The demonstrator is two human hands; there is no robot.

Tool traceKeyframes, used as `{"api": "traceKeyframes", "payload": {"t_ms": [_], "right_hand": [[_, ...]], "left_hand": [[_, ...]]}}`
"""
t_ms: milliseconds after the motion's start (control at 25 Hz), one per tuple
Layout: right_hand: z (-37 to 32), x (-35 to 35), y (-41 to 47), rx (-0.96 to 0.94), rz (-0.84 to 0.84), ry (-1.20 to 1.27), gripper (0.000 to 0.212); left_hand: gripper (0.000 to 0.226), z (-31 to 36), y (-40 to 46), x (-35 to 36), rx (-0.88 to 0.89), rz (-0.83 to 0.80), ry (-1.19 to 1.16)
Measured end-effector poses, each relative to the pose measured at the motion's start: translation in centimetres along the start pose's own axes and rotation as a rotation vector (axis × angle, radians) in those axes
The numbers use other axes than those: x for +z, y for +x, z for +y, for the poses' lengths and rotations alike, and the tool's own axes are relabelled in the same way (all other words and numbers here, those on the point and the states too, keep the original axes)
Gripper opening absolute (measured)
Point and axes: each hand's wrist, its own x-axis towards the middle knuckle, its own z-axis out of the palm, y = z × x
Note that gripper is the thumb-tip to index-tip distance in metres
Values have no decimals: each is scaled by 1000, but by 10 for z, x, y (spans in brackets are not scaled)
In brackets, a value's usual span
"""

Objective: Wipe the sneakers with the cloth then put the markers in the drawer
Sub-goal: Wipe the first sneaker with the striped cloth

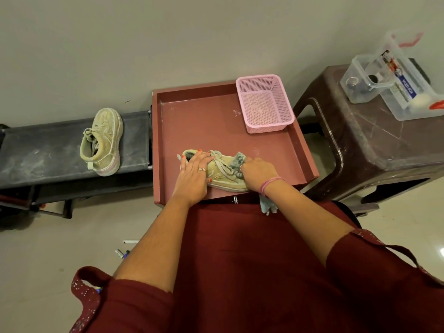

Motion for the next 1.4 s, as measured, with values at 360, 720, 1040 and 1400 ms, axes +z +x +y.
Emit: {"api": "traceKeyframes", "payload": {"t_ms": [360, 720, 1040, 1400], "right_hand": [[34, -20, 1, 183, 238, 407, 23], [11, 43, -22, 49, 150, 242, 47], [32, 39, -22, 262, 446, 474, 32], [-26, 79, -39, 188, 352, 723, 44]], "left_hand": [[59, -1, 1, 3, -15, 18, -3], [59, 0, 2, 1, -21, -2, 3], [61, -1, 1, 3, -15, 14, 16], [61, 2, 2, 5, -34, 7, -3]]}}
